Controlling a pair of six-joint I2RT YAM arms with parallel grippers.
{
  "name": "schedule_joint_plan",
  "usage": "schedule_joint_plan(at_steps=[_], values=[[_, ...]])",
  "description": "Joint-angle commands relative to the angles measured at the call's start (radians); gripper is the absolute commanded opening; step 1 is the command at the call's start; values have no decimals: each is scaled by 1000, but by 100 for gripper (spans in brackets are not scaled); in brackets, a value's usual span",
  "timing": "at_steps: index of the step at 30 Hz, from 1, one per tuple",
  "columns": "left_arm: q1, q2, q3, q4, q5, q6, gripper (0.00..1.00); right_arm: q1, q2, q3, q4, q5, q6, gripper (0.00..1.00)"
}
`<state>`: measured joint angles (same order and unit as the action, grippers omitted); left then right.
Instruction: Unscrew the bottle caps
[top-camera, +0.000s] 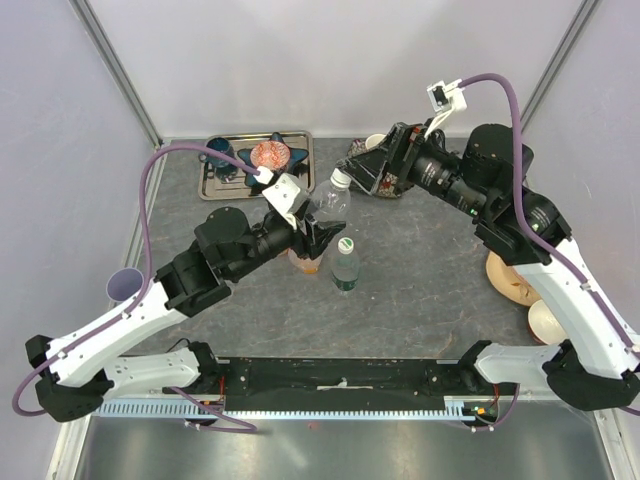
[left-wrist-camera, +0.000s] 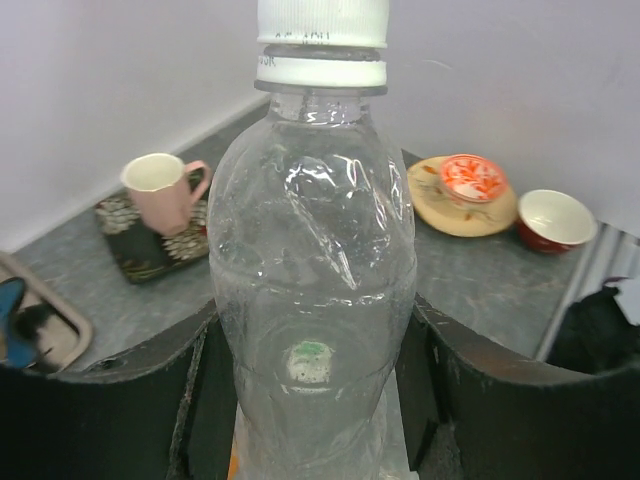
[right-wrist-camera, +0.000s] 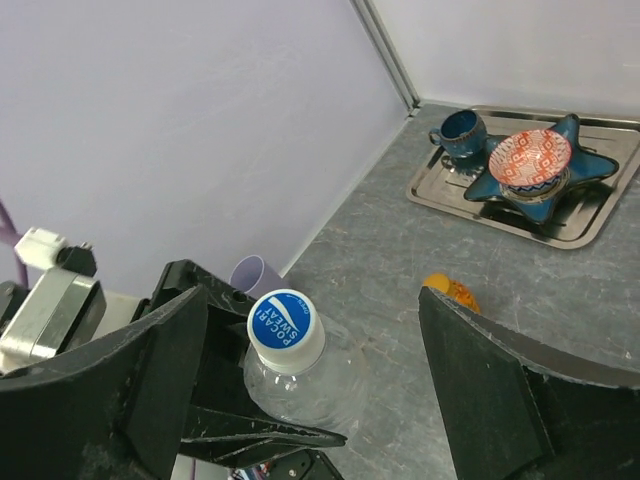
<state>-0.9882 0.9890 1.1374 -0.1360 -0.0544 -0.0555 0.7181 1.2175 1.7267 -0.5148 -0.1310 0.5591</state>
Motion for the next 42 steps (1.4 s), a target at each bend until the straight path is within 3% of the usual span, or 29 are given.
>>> schedule_joint_plan(at_steps=[1, 26, 35, 36, 38, 39, 42], values=[[-41, 7, -2, 12, -225, 118, 27, 3, 23, 43, -5, 44, 28, 91], [-59, 34, 2, 10, -251, 135, 28, 14, 66, -44, 68, -35, 30, 67], [-61, 33, -7, 10, -248, 129, 28, 14, 53, -73, 79, -32, 22, 40], [-61, 31, -8, 10, -246, 129, 28, 14, 47, -84, 82, -36, 19, 30], [-61, 28, -7, 12, -239, 126, 28, 14, 40, -93, 88, -58, 2, 19], [-63, 27, -4, 15, -231, 122, 28, 14, 34, -98, 88, -80, -20, 2], [-61, 1, -8, 32, -155, 112, 28, 14, 1, -116, 116, -134, -77, 0]])
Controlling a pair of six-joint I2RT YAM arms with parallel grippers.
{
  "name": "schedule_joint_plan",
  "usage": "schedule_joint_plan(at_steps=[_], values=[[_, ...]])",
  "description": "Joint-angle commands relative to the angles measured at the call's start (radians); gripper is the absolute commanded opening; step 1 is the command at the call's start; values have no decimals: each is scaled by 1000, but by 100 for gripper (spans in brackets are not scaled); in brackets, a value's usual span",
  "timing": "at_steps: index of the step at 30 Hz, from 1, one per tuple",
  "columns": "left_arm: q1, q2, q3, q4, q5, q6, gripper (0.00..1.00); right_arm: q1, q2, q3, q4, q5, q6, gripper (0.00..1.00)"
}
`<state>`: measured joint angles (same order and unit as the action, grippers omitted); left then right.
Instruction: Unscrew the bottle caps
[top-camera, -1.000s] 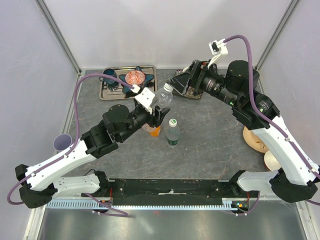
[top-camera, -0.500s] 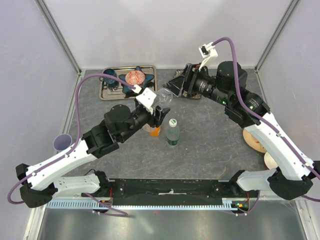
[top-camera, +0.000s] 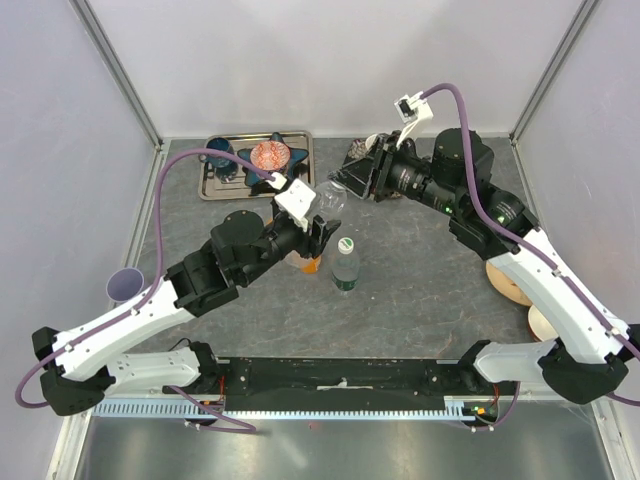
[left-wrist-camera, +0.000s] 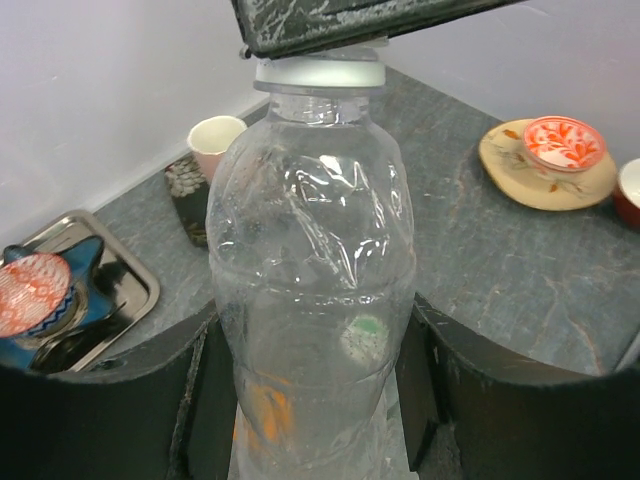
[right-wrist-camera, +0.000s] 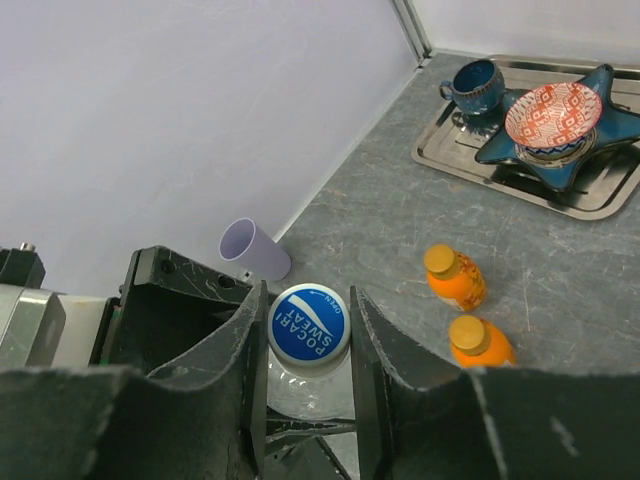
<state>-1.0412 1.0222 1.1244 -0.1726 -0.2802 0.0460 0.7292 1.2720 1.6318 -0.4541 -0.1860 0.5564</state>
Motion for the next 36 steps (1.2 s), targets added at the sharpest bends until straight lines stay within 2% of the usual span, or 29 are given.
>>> schedule_joint_plan(at_steps=[1, 5, 9, 10, 12, 13, 14, 17, 21, 22, 24, 25, 29, 30, 31, 32, 36], values=[[-10, -56, 0, 88, 137, 5, 28, 1, -63, -21, 60, -114, -94, 0], [-6, -105, -8, 116, 360, -34, 32, 3, -98, -3, 61, -255, -183, 0], [-3, -114, 61, 65, 602, -122, 35, 1, -134, -3, 60, -372, -231, 0], [-2, -114, 74, 58, 701, -135, 36, 1, -140, -6, 61, -397, -240, 0], [6, -102, 121, 19, 800, -164, 37, 1, -160, -24, 95, -505, -257, 0], [7, -93, 138, 3, 888, -172, 38, 1, -169, -44, 126, -542, -248, 0], [10, -85, 156, -11, 932, -179, 38, 1, -199, -108, 231, -646, -210, 0], [50, -45, 195, -33, 1105, -228, 39, 1, -256, -229, 415, -730, -159, 0], [163, 9, 177, 63, 1329, -401, 39, 3, -276, -283, 511, -835, -125, 0], [179, 27, 167, 132, 1392, -435, 39, 1, -276, -289, 528, -846, -119, 0], [222, 44, 132, 220, 1452, -539, 39, 1, -280, -299, 572, -878, -84, 0], [233, 53, 120, 320, 1498, -578, 39, 1, -280, -302, 598, -907, -67, 0], [268, 111, 74, 549, 1566, -766, 39, 1, -270, -293, 669, -912, -35, 0], [271, 119, 72, 577, 1572, -782, 39, 3, -269, -299, 710, -925, -9, 0], [273, 127, 72, 596, 1578, -791, 39, 3, -267, -309, 849, -940, 99, 0], [273, 145, 75, 628, 1581, -807, 39, 1, -260, -328, 909, -949, 141, 0], [283, 203, 80, 728, 1601, -870, 38, 3, -238, -328, 1092, -975, 281, 0]])
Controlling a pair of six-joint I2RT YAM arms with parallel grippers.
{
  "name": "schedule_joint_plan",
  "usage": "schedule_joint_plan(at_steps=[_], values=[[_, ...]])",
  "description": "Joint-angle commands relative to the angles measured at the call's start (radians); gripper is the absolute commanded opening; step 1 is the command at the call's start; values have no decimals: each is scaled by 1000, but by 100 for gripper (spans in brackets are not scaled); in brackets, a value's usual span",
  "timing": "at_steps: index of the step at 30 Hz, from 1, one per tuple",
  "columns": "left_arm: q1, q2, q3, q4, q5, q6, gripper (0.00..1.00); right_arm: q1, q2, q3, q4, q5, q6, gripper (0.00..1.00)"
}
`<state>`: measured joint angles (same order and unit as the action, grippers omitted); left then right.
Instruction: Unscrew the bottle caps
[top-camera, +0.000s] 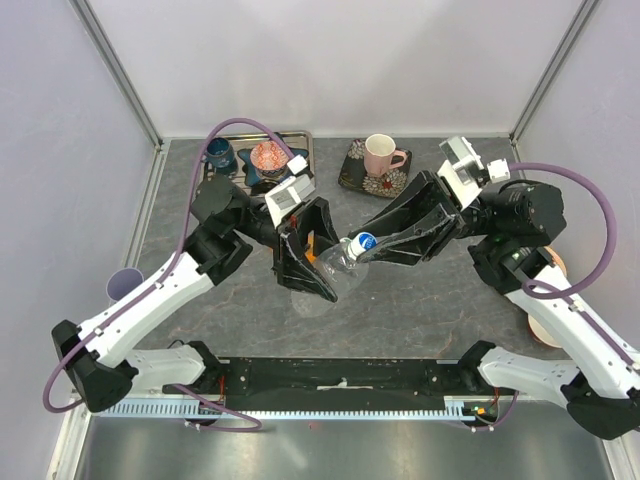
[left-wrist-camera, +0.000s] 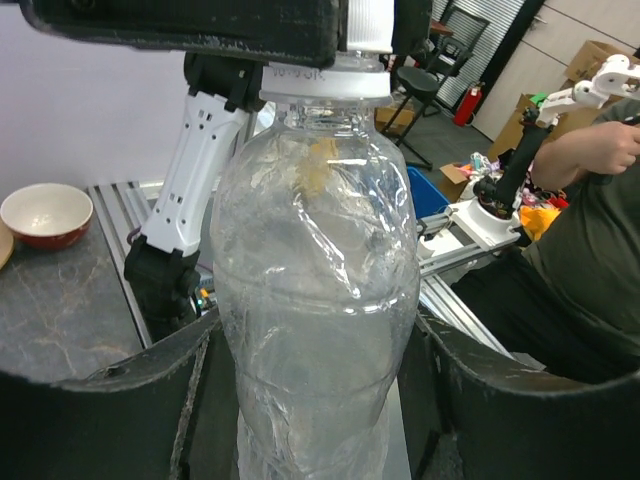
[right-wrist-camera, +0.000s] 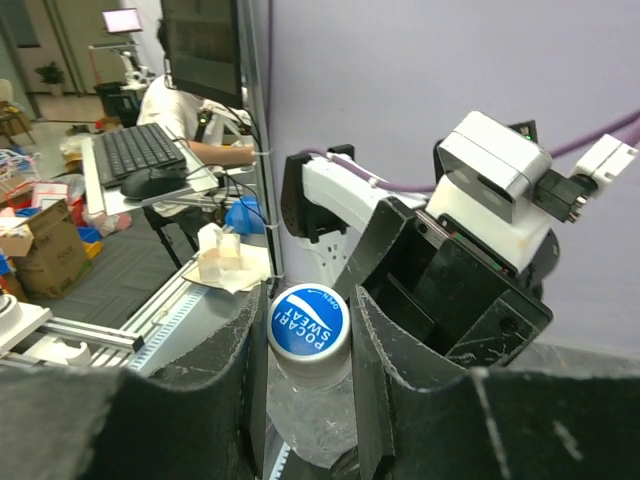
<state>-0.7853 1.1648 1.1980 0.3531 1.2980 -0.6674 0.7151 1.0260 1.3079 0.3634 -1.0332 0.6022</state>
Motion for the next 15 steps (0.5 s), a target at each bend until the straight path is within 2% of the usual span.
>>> schedule_joint_plan(at_steps=[1, 5, 9, 11, 12, 13, 15], values=[[32, 71, 6, 224, 33, -170, 38, 17, 9, -4, 337, -134, 255, 0], [52, 130, -8, 349, 44, -277, 38, 21, 28, -6, 506, -162, 395, 0], [80, 167, -21, 483, 43, -356, 38, 23, 17, -12, 510, -162, 395, 0], [89, 176, -29, 501, 37, -379, 37, 24, 5, -6, 409, -159, 346, 0], [93, 173, -32, 503, 32, -379, 37, 24, -3, 1, 335, -151, 237, 0], [96, 167, -35, 488, 24, -374, 37, 23, -9, 11, 120, -110, 143, 0], [100, 154, -34, 425, 5, -318, 36, 24, -21, 79, -114, -41, -12, 0]])
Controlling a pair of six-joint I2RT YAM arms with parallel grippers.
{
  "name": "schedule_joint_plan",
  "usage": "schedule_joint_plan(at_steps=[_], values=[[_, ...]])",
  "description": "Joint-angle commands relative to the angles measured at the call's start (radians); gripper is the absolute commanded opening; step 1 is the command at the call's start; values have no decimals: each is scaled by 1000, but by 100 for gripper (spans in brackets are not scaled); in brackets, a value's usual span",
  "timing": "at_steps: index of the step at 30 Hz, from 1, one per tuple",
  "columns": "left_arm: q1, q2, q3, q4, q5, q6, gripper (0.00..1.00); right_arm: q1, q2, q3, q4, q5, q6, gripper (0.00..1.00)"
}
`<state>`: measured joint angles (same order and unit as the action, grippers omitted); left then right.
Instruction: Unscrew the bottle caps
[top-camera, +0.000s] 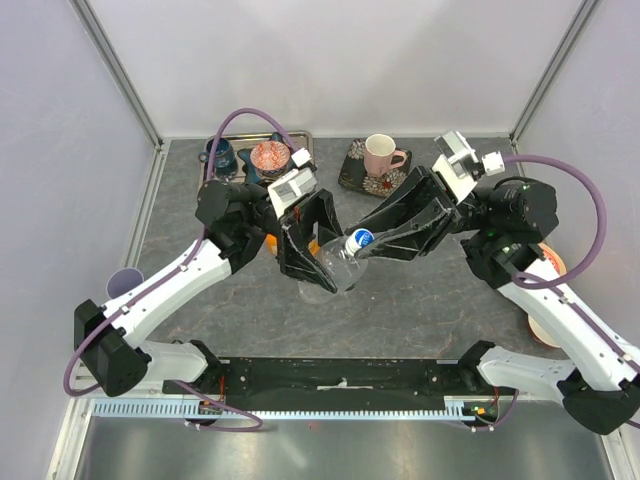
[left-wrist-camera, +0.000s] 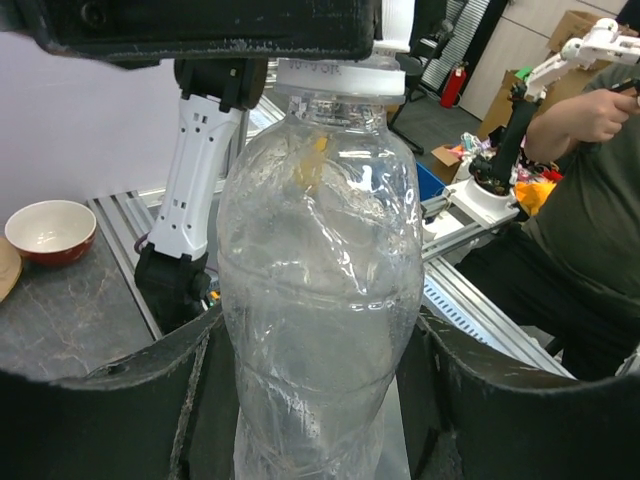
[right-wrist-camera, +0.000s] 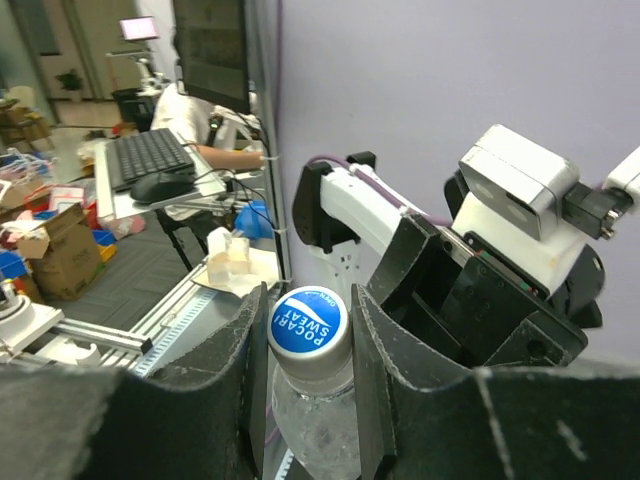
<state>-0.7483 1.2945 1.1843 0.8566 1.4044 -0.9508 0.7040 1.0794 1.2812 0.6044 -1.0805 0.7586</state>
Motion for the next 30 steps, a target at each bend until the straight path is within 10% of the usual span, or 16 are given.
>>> schedule_joint_plan(at_steps=[1, 10, 19, 30], values=[[63, 16, -17, -199, -113, 5, 35, 35, -69, 140, -499, 67, -255, 0], [63, -124, 0, -634, -255, 397, 34, 34, -61, 165, -721, 248, -367, 2], [63, -165, -5, -738, -278, 489, 35, 35, -56, 182, -749, 283, -377, 51], [63, -184, -14, -768, -283, 530, 36, 35, -67, 199, -779, 370, -393, 73]])
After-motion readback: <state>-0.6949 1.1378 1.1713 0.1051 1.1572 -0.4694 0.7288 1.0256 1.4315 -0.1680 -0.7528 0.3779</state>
